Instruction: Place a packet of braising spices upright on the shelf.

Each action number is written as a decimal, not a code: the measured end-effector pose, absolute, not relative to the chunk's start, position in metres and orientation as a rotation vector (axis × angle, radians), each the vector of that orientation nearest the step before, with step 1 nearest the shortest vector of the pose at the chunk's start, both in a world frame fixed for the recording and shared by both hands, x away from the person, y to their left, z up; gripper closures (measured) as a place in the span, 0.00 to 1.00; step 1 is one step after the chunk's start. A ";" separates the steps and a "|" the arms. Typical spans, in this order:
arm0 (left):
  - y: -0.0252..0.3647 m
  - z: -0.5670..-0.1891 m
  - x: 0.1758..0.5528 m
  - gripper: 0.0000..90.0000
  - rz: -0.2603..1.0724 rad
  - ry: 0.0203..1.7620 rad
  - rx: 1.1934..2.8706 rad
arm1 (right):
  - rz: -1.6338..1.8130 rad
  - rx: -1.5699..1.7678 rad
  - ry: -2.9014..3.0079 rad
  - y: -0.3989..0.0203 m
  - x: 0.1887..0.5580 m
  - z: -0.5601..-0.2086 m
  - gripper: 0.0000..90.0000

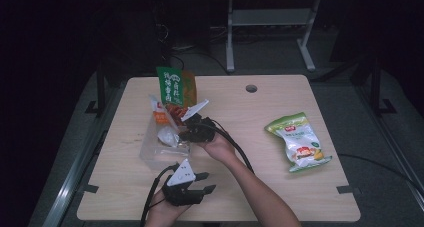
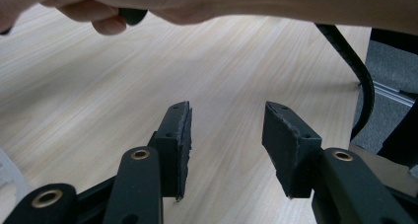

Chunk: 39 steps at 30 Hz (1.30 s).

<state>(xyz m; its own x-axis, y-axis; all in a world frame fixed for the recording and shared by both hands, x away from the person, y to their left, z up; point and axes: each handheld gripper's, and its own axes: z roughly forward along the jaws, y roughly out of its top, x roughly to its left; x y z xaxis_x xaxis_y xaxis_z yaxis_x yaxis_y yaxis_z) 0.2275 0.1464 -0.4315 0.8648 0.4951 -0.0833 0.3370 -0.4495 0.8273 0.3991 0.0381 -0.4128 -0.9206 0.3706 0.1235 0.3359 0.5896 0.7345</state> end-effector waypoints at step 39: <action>0.141 -0.432 0.237 0.43 0.245 0.645 2.080 | 1.308 0.826 2.746 -0.053 0.396 -0.387 0.57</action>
